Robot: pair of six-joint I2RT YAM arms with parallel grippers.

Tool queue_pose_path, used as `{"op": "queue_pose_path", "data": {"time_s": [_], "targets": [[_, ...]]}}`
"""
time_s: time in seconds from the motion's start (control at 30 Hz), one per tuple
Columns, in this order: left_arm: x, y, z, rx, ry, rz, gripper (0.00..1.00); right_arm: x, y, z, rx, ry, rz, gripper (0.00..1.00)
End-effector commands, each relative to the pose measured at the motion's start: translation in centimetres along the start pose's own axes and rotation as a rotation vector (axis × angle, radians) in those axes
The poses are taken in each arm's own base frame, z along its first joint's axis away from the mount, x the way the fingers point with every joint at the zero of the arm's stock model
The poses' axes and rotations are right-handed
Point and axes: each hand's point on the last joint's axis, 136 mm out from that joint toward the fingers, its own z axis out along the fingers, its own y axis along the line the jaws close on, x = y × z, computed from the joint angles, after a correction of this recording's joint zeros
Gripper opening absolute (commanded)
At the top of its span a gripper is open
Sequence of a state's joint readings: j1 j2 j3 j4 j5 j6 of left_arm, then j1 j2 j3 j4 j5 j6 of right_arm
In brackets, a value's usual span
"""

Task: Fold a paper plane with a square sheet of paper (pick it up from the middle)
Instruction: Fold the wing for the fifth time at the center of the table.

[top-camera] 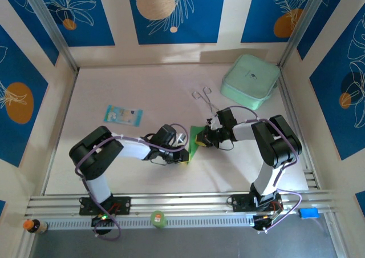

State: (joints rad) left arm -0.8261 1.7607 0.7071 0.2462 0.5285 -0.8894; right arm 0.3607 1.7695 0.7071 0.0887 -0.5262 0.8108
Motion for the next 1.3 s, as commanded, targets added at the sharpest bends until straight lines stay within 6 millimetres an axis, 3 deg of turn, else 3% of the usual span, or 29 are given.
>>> {"op": "queue_pose_path", "data": {"time_s": [0.0, 0.17, 0.27, 0.43, 0.7, 0.97, 1.27], "targets": [[4.0, 4.8, 0.4, -0.141, 0.111, -0.117, 0.10, 1.0, -3.5, 1.2, 0.132, 0.012, 0.055, 0.10], [4.2, 4.9, 0.4, -0.121, 0.103, -0.138, 0.08, 1.0, -3.6, 1.1, 0.131, 0.012, 0.057, 0.10], [3.9, 4.3, 0.2, -0.099, 0.082, -0.123, 0.14, 0.9, -3.5, 1.1, 0.128, 0.011, 0.056, 0.10], [2.4, 2.8, -0.6, -0.097, 0.038, -0.059, 0.25, 0.9, -3.2, 1.0, 0.116, 0.010, 0.049, 0.10], [-0.8, -0.2, -1.1, -0.039, -0.034, 0.021, 0.30, 1.0, -3.1, 0.9, 0.110, 0.009, 0.048, 0.11], [-3.2, -1.1, -1.5, -0.017, -0.079, 0.025, 0.34, 1.0, -3.0, 0.9, 0.109, 0.009, 0.046, 0.11], [-4.3, -2.5, -0.5, 0.046, -0.050, 0.030, 0.30, 1.0, -3.0, 0.8, 0.111, 0.007, 0.047, 0.11]]}}
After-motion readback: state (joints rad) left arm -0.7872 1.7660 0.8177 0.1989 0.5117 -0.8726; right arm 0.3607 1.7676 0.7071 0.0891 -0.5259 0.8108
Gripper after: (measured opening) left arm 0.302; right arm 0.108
